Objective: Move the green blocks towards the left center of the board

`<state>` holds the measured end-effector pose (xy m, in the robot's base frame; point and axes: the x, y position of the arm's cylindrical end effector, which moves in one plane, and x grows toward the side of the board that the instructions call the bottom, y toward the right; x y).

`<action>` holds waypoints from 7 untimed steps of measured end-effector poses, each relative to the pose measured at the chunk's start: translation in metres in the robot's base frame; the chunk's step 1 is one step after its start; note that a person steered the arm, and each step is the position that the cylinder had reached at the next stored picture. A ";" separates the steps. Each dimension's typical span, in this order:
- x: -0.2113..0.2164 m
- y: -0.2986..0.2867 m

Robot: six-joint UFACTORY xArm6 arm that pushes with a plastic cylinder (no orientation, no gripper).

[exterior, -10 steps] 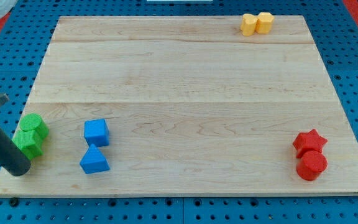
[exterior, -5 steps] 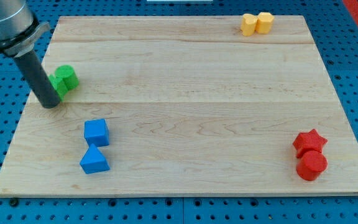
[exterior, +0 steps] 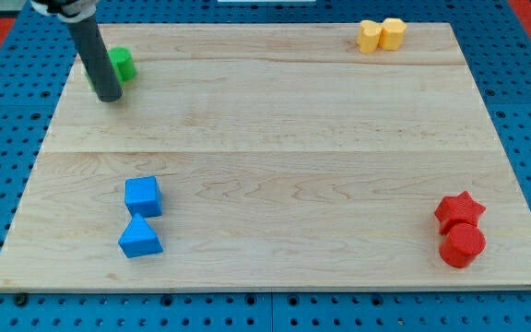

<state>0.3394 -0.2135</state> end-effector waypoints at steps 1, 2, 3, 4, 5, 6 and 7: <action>0.016 0.003; 0.027 -0.050; -0.013 -0.069; -0.047 -0.070; -0.085 -0.030; -0.089 0.000; -0.088 0.007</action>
